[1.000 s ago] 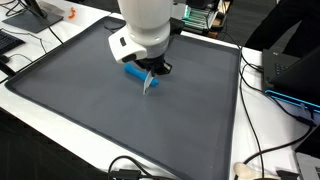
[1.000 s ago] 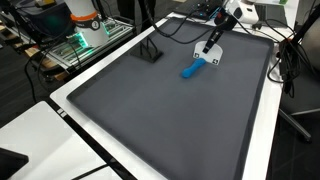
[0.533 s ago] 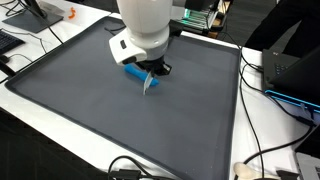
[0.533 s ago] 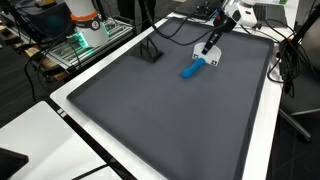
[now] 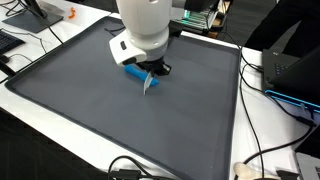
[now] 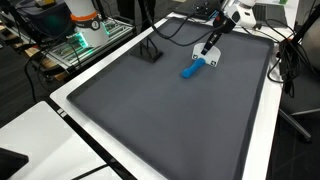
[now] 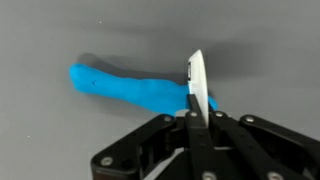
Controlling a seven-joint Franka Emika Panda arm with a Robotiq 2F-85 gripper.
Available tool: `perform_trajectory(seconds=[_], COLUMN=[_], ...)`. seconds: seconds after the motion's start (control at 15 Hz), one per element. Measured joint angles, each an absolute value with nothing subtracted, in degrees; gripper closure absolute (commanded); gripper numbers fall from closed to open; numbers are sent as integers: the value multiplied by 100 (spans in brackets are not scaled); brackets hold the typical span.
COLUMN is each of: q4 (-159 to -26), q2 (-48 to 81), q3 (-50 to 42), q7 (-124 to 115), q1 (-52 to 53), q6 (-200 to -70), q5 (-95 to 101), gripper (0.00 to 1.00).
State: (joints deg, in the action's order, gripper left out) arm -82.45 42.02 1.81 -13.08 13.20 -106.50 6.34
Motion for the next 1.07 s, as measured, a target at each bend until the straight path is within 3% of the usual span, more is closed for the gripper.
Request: perform_trajectory(seconds=[1.07], q4=[-8527], q2=[4051], q3=[215], q7=[-1277], q1=[1217], q6=[-10662], q5=[474], gripper=[99])
